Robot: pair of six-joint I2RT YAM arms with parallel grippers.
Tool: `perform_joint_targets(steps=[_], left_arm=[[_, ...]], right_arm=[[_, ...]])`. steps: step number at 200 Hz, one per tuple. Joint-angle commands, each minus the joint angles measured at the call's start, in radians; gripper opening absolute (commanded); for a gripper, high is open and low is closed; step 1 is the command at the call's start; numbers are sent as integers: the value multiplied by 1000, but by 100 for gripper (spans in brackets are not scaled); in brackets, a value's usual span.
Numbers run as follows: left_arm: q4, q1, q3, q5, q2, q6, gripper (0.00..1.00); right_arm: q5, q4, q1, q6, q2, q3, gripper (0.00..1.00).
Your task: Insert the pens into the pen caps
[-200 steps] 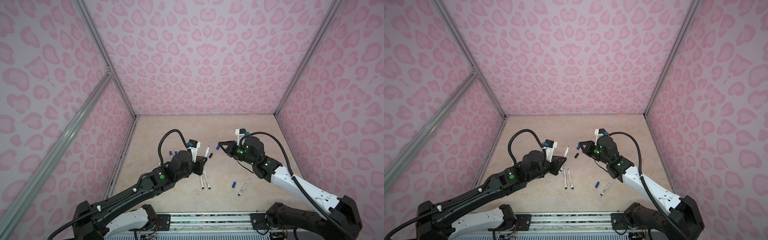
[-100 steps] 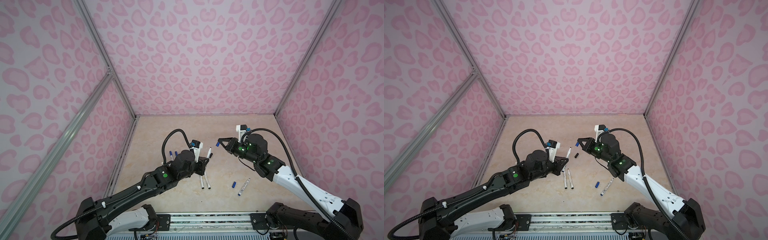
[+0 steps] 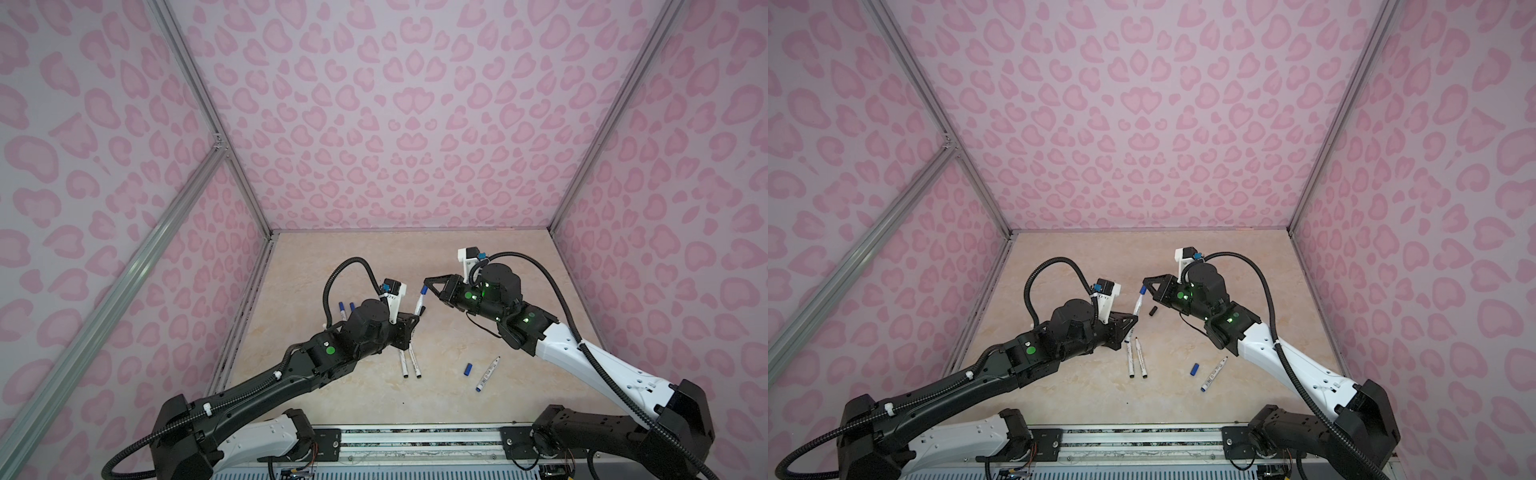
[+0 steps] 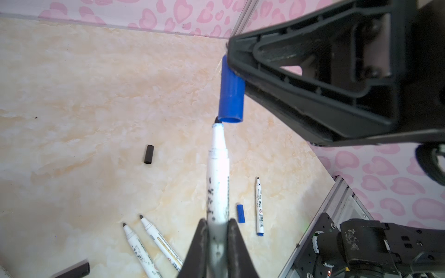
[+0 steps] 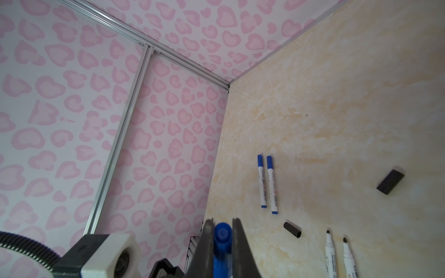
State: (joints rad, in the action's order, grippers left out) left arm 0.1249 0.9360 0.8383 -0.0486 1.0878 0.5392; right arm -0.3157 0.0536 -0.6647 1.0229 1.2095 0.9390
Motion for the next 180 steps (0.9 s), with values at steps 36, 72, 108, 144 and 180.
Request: perform_joint_targets(steps=[36,72,108,144,180], left_arm=[[-25,-2,10,1,-14,-4,3],[-23,-2,10,-2,-14,-4,3],[-21,-2,14,-10,-7,-4,3],[-31,-2,10,-2,-2,-2,3],[-30,-2,10,-10,0,-2,3]], right_arm=[[26,-7,2,-23,18,9,0],[12,11,1,-14,39,16,0],[8,15,-14,-14,38,24,0],[44,-14,-13,-27,27,29,0],[30,-1,-16,-21,30,26,0]])
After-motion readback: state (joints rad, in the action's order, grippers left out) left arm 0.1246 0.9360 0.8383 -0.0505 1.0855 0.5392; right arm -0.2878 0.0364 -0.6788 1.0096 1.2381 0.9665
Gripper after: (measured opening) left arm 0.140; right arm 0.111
